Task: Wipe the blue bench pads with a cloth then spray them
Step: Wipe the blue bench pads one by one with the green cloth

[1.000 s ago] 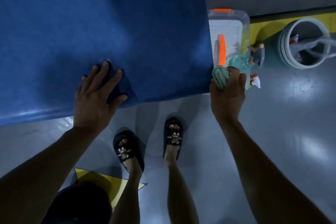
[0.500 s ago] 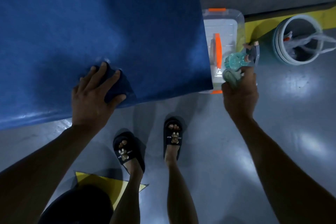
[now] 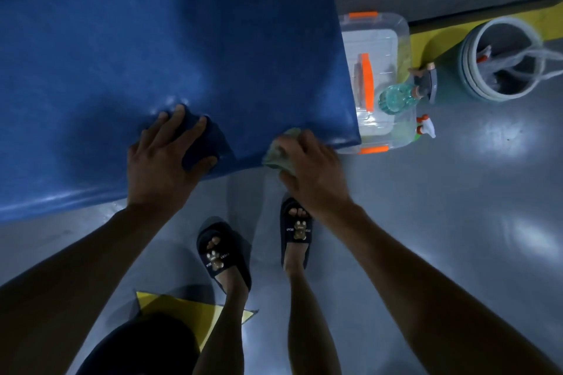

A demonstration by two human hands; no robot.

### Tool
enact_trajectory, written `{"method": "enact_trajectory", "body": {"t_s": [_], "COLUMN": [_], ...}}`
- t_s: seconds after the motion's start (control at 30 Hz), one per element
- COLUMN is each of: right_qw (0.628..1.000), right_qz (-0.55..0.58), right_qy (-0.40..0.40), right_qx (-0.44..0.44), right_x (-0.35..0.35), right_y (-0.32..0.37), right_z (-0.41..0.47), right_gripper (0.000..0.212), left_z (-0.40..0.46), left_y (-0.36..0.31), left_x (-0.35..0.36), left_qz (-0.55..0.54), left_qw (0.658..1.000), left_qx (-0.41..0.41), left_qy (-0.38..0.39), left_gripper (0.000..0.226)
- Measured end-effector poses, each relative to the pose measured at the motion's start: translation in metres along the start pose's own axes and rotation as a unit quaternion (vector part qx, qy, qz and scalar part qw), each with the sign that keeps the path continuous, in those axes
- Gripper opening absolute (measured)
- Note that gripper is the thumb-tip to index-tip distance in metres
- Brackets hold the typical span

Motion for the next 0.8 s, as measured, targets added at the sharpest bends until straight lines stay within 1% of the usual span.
{"method": "enact_trajectory", "body": {"t_s": [0.07,0.1,0.13,0.17,0.2,0.23,0.27,0.3,0.33,0.37,0.4,0.43,0.5,0.53,0.6,0.63,0.7,0.77,0.8], "right_qw": [0.998,0.993,0.983,0.965,0.94,0.908,0.872,0.843,0.827,0.823,0.831,0.843,0.869,0.879,0.893,0.901,0.913,0.927,0.94], "right_qz": [-0.002,0.009,0.03,0.056,0.085,0.124,0.169,0.208,0.233,0.24,0.232,0.204,0.129,0.096,0.056,0.048,0.049,0.066,0.07], "right_qy": [-0.049,-0.073,-0.091,-0.109,-0.134,-0.168,-0.211,-0.248,-0.278,-0.287,-0.279,-0.264,-0.242,-0.231,-0.208,-0.204,-0.221,-0.225,-0.207], "right_qx": [0.048,0.092,0.154,0.231,0.303,0.364,0.408,0.429,0.429,0.427,0.423,0.422,0.412,0.406,0.394,0.379,0.34,0.293,0.263], "right_x": [-0.019,-0.027,-0.033,-0.036,-0.035,-0.034,-0.032,-0.031,-0.031,-0.031,-0.032,-0.035,-0.046,-0.052,-0.056,-0.056,-0.052,-0.04,-0.03], "right_y": [-0.038,-0.058,-0.076,-0.092,-0.104,-0.117,-0.127,-0.133,-0.135,-0.135,-0.136,-0.136,-0.136,-0.134,-0.123,-0.112,-0.083,-0.044,-0.022], "right_z": [-0.014,-0.023,-0.031,-0.038,-0.045,-0.052,-0.058,-0.064,-0.067,-0.068,-0.065,-0.063,-0.055,-0.05,-0.039,-0.034,-0.024,-0.013,-0.007], "right_gripper": [0.035,0.031,0.027,0.025,0.026,0.026,0.027,0.033,0.042,0.051,0.055,0.055,0.049,0.046,0.044,0.043,0.039,0.039,0.041], "left_z": [0.002,0.003,0.002,0.001,0.001,0.001,0.002,0.002,0.003,0.004,0.005,0.006,0.009,0.01,0.011,0.01,0.008,0.006,0.006], "left_y": [0.0,0.001,0.001,0.001,0.0,-0.001,-0.002,-0.002,-0.002,0.0,0.003,0.005,0.011,0.015,0.025,0.031,0.039,0.04,0.04], "left_x": [-0.002,-0.002,-0.002,-0.002,-0.002,-0.004,-0.004,-0.005,-0.004,-0.005,-0.007,-0.009,-0.018,-0.025,-0.032,-0.03,-0.022,-0.02,-0.019], "left_qz": [0.006,0.006,0.008,0.01,0.011,0.009,0.008,0.009,0.012,0.016,0.015,0.01,-0.003,0.011,0.073,0.093,0.098,0.081,0.074], "left_qw": [1.0,1.0,1.0,1.0,1.0,1.0,1.0,1.0,0.999,0.999,0.999,0.998,0.995,0.994,0.991,0.989,0.988,0.991,0.992], "left_qx": [0.007,0.008,0.008,0.008,0.008,0.008,0.009,0.01,0.012,0.016,0.025,0.036,0.058,0.069,0.075,0.063,0.043,0.036,0.032], "left_qy": [0.003,0.004,0.006,0.006,0.006,0.007,0.012,0.02,0.03,0.038,0.045,0.056,0.078,0.078,0.082,0.096,0.114,0.102,0.097], "left_gripper": [0.064,0.063,0.062,0.063,0.064,0.065,0.065,0.065,0.066,0.067,0.069,0.07,0.076,0.08,0.09,0.093,0.092,0.089,0.089]}}
Point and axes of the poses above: each hand's wrist, its own z-axis towards the middle knuckle, its own x-axis out of the palm, y = z × x, the point moved 8 cm from there along z, towards the middle knuckle, and after that the axes turned 7 degrees about y, right-handed, at the moved point
